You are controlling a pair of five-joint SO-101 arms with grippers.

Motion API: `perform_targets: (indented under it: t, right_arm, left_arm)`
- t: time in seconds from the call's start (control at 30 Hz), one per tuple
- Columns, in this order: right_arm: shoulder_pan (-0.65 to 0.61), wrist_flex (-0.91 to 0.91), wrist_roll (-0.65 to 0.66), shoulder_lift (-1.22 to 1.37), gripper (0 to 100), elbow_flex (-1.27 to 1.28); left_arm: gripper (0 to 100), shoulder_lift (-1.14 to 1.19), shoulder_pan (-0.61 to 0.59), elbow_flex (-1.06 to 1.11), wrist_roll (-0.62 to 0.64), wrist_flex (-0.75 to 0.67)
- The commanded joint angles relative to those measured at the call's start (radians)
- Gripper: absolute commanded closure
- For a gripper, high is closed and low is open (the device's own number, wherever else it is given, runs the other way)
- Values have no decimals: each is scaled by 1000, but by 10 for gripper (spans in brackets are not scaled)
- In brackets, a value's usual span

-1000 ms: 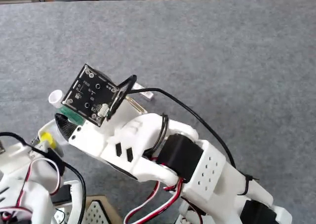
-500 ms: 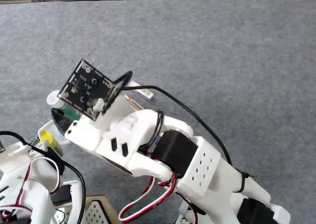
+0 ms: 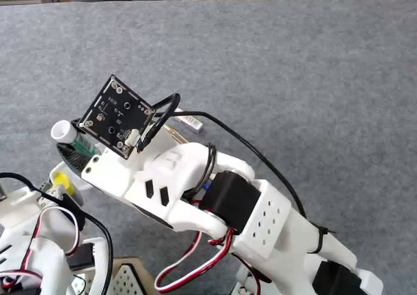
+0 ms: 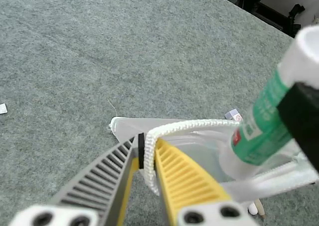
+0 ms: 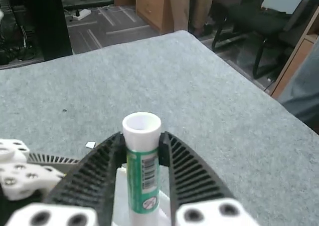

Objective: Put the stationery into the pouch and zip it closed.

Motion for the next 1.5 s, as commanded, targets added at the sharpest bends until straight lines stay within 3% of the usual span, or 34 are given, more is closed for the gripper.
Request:
perform_targets:
  t: [0.0, 0.33, 0.7, 1.03, 1.27, 1.37, 1.47]
  right_arm:
    - [9, -72, -9, -4, 986, -16]
    - [12, -84, -5, -5, 979, 4]
    - [11, 15, -5, -22, 776, -19]
    - [11, 18, -5, -22, 773, -18]
    - [14, 169, -3, -94, 773, -50]
    - [95, 178, -3, -170, 773, -39]
    - [301, 199, -5, -226, 773, 51]
  left_arm:
    - [971, 28, 8, -13, 5, 3]
    - [971, 29, 8, -8, 5, 3]
    - [971, 28, 8, -12, 5, 3]
    - [971, 28, 8, -13, 5, 3]
    - [971, 28, 8, -13, 5, 3]
    - [971, 28, 8, -13, 5, 3]
    - [971, 28, 7, -13, 5, 3]
